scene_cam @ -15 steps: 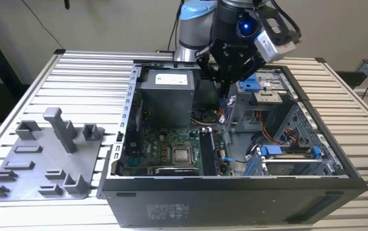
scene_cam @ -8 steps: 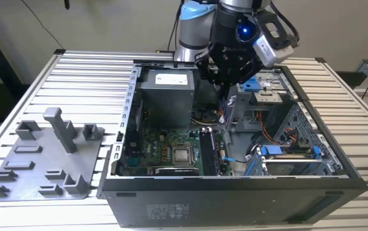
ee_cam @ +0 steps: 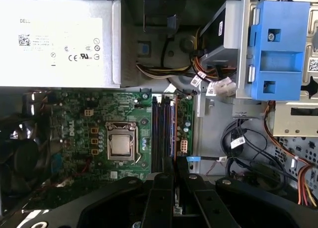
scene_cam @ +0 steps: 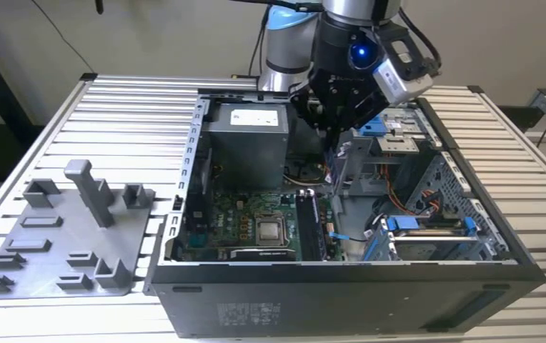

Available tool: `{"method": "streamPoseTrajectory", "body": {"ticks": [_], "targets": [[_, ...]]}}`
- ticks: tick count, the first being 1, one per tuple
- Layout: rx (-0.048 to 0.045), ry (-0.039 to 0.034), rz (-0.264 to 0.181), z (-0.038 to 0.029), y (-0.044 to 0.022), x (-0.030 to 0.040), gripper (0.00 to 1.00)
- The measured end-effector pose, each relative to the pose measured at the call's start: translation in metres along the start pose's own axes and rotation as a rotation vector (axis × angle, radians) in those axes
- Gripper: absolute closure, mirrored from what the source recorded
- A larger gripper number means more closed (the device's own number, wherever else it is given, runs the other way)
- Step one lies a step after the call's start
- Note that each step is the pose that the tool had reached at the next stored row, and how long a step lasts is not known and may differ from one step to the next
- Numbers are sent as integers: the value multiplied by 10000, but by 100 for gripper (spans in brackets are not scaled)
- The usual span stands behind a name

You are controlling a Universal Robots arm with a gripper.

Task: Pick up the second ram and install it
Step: 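Insert the second ram into the second slot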

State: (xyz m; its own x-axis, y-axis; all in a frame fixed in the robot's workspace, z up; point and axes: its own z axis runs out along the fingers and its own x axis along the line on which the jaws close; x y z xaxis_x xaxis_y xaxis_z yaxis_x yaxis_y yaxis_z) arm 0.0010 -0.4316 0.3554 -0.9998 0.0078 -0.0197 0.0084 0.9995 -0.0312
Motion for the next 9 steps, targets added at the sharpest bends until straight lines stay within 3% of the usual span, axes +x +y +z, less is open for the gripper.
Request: {"method": "streamPoseTrajectory", "body": {"ticks": [9], "targets": [[1, 0, 0, 77, 2, 0, 86]]}}
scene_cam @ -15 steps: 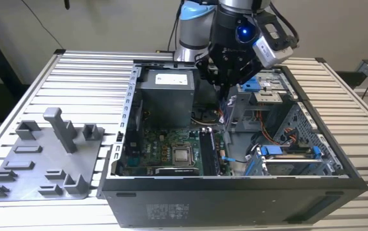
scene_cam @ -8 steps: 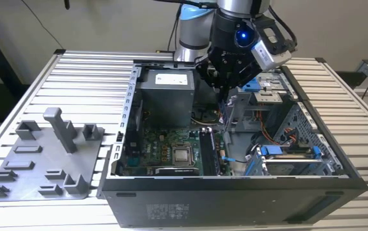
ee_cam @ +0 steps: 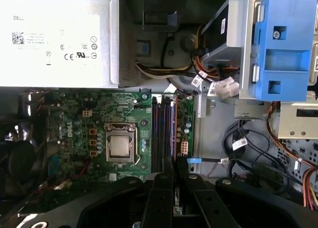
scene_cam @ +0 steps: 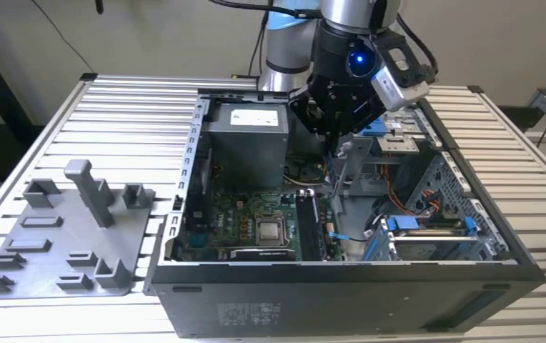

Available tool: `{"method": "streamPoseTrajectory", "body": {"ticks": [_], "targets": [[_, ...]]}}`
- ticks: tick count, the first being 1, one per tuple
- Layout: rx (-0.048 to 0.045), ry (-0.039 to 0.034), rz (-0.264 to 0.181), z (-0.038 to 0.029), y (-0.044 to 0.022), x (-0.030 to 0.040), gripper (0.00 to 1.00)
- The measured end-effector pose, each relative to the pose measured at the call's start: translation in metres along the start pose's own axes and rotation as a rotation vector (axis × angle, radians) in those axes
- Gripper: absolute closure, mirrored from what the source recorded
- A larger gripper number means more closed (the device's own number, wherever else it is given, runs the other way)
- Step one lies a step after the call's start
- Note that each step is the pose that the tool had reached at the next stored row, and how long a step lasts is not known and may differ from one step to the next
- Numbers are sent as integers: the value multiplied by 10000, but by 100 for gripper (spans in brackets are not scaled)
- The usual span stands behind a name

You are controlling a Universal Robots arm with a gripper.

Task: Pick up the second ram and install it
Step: 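Insert the second ram into the second slot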

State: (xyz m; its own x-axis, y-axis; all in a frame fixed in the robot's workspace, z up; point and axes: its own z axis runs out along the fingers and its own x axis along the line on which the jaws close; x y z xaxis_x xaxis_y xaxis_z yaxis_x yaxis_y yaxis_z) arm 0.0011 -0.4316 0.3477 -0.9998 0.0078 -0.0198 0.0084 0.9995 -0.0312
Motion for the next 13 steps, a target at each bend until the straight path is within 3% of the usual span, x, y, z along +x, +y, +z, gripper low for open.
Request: {"method": "streamPoseTrajectory", "body": {"ticks": [13], "targets": [[-15, 0, -4, 152, 4, 0, 86]]}}
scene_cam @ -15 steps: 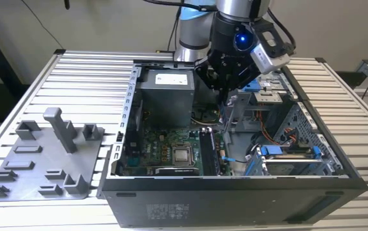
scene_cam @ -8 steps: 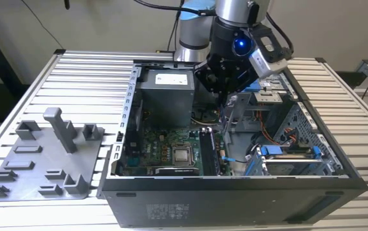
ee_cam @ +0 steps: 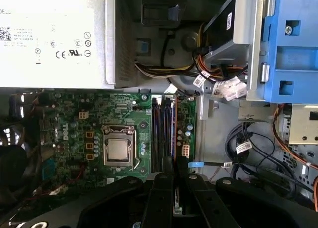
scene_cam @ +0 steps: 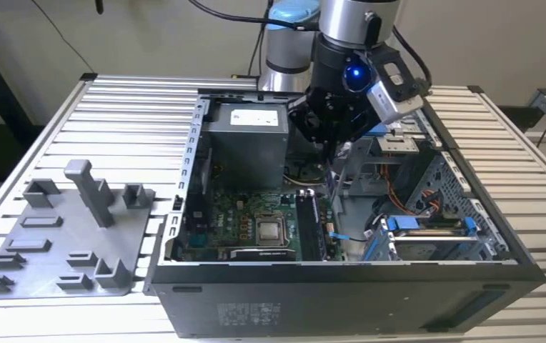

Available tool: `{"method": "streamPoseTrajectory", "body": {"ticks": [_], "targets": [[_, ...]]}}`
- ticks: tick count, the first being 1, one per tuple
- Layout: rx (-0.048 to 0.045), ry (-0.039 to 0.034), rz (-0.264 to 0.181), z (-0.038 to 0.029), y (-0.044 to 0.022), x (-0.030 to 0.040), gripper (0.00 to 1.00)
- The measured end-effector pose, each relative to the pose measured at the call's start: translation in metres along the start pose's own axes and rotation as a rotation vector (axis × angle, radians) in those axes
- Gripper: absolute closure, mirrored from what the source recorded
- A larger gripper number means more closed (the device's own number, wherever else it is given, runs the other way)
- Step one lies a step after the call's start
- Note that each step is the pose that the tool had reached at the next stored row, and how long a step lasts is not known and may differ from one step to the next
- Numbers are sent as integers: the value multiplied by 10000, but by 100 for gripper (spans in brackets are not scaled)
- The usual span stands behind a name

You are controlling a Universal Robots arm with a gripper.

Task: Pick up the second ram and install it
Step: 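Insert the second ram into the second slot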

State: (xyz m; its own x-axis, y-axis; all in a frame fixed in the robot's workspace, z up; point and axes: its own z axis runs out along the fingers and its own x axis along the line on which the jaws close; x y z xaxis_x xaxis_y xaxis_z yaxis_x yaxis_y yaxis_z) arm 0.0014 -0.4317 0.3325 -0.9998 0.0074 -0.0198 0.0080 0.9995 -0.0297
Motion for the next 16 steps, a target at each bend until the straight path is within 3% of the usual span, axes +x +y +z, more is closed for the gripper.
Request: {"method": "streamPoseTrajectory", "body": {"ticks": [16], "targets": [[0, 0, 1, 254, 1, 1, 86]]}}
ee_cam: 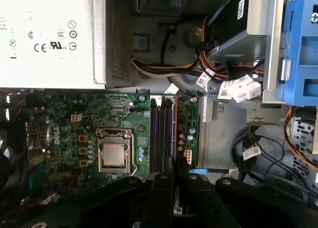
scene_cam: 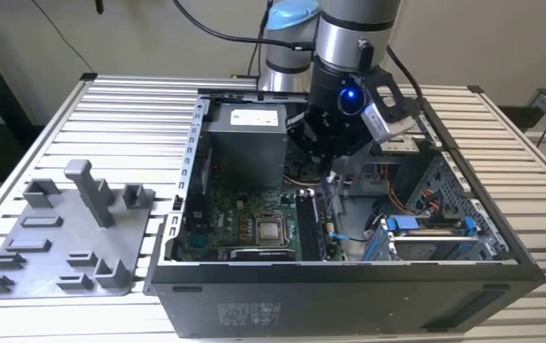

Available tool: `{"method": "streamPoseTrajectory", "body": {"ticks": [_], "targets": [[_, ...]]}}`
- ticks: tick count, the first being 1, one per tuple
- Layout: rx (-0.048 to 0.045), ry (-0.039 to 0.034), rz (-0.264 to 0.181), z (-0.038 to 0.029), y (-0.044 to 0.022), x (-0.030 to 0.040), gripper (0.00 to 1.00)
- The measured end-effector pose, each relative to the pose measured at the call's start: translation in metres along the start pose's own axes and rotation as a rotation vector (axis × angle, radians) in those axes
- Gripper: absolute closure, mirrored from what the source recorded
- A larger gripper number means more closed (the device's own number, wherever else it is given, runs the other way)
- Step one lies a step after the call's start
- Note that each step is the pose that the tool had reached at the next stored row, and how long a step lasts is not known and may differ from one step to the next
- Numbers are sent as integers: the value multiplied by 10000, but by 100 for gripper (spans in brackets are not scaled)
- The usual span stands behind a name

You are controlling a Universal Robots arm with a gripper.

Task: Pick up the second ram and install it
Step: 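Insert the second ram into the second slot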

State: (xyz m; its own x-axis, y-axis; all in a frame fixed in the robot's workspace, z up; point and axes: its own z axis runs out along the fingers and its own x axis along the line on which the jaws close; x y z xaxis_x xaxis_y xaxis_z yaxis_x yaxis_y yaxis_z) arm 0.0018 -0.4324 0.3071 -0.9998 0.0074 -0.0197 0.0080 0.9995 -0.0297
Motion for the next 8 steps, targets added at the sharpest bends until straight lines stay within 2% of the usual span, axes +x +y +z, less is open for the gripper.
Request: {"method": "streamPoseTrajectory", "body": {"ticks": [5, 8], "targets": [[2, -6, -3, 89, 2, 1, 86], [4, -79, 0, 121, -2, 2, 86]]}}
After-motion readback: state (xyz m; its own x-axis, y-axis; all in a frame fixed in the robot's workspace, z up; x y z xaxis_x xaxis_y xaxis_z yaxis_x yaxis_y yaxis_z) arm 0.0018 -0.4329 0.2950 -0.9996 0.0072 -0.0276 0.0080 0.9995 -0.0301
